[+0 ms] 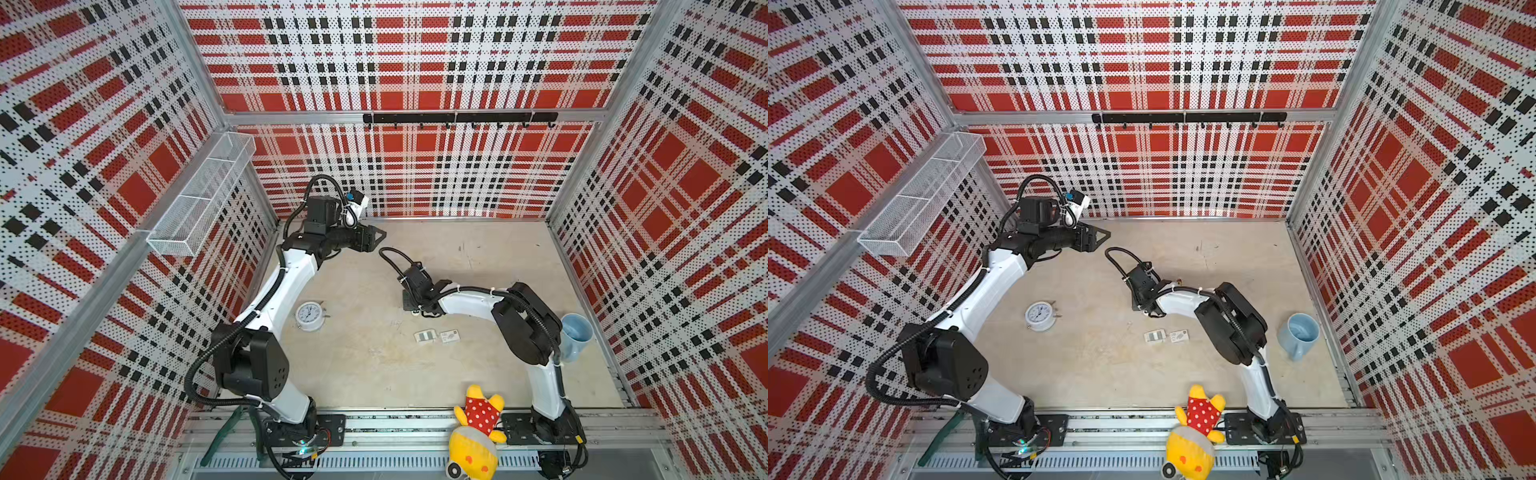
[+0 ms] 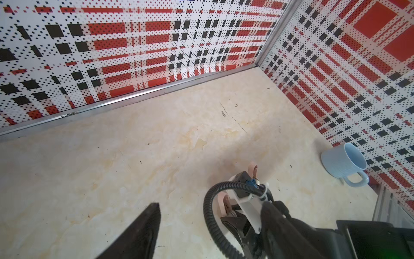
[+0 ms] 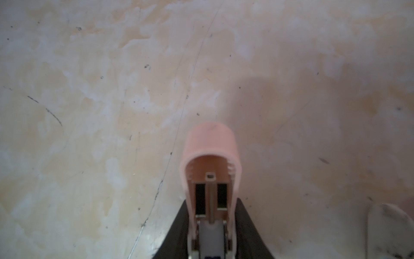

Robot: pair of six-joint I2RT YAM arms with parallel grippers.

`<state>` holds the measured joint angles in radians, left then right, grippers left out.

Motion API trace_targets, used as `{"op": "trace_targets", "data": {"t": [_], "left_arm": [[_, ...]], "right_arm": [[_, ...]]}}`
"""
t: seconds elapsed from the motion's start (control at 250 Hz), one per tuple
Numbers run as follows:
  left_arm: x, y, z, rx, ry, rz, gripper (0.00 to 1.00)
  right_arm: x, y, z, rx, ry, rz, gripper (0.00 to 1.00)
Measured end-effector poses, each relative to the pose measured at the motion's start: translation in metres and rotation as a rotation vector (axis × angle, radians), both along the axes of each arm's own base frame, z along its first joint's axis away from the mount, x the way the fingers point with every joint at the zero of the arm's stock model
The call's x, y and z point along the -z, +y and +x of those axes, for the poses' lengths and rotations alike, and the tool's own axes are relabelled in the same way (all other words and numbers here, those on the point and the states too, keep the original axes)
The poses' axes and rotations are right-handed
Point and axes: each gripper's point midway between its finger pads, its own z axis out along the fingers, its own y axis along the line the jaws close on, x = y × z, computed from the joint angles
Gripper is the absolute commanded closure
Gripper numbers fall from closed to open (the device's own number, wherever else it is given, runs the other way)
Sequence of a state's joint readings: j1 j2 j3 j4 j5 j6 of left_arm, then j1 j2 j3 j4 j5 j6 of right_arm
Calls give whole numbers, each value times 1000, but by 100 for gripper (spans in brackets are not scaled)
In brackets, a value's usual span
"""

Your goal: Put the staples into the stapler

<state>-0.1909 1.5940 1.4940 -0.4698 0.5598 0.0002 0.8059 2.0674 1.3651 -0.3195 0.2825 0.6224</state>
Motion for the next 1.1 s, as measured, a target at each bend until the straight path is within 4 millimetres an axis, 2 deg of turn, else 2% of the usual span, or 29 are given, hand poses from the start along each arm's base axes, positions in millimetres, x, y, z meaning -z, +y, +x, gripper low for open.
{"op": "trace_targets", "data": {"t": [0.332,0.608,0.728,0.928,1.004,1.1], "left_arm": [[-1,0,1,-1,-2,-4,26],[0,1,1,-6,-4,3,24],[1,3,3,-17,-5,10,25],[-2,5,-1,-26,-2,14,25],[-6,4,-3,-23,-8,10,25],[-8,3,-6,-15,-10,4,25]], "right_arm": [[0,-1,0,9,-3,-5,56],[-6,0,-1,2,-25,-16,55],[-30,-3,-6,-6,-63,-31,58],[-95,-9,-32,-33,-157,24,65],[-104,-17,-48,-46,-161,39,68],[-97,-30,-69,-59,-125,32,72]]}}
